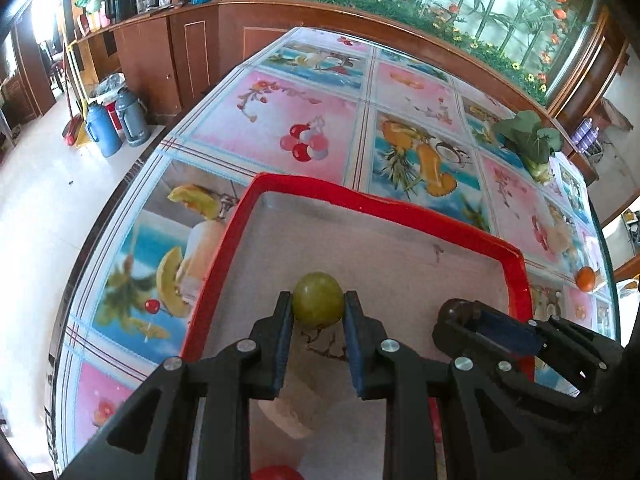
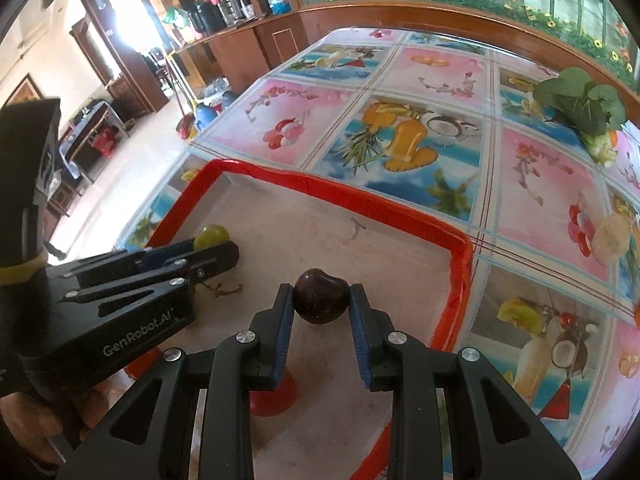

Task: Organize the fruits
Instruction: 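Carry the plum and green fruit over the red-rimmed tray, then open both grippers to drop the plum and green fruit into the tray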

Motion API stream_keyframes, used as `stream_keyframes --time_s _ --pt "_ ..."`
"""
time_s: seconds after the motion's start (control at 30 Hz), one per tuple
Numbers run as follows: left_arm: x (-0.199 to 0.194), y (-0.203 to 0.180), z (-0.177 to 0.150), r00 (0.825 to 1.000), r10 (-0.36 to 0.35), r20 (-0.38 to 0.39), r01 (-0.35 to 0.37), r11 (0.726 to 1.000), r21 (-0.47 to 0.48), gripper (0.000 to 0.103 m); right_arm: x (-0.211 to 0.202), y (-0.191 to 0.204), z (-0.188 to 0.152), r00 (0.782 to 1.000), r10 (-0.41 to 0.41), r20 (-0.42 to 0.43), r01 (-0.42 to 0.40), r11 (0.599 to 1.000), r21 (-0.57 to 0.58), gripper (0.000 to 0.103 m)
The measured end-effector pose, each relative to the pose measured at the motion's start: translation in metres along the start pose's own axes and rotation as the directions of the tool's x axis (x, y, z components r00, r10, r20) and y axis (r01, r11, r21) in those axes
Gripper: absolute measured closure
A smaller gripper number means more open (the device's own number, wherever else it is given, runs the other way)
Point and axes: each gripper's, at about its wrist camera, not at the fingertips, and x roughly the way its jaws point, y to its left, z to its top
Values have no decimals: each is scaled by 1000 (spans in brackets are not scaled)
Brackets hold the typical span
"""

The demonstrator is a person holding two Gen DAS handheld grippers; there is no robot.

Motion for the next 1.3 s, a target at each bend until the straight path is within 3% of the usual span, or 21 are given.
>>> stream_keyframes --time_s 0.3,0.47,0.53,0.6,0.97,1.3 --pt "1 -1 1 1000 14 1 -14 1000 -2 75 3 1 1 1000 -15 -13 15 1000 -12 74" --pt "-1 -1 -2 1000 24 -7 -25 1000 -4 75 0 0 -2 1000 -27 -14 27 1000 -10 67" --pt "-2 -1 -3 999 32 -9 -32 999 -6 69 -3 -1 -3 999 -32 -14 32 999 -10 67" --pt "-5 -1 -5 999 48 -1 -48 999 -10 54 -6 -2 -5 999 -33 -14 33 999 -5 67" --pt "-29 -10 -13 996 73 45 -73 997 -2 43 -28 -3 -20 999 -51 -7 51 999 -3 67" --pt "-45 -28 -35 995 90 40 -90 996 4 34 -63 -6 -43 999 -49 11 50 999 -16 65"
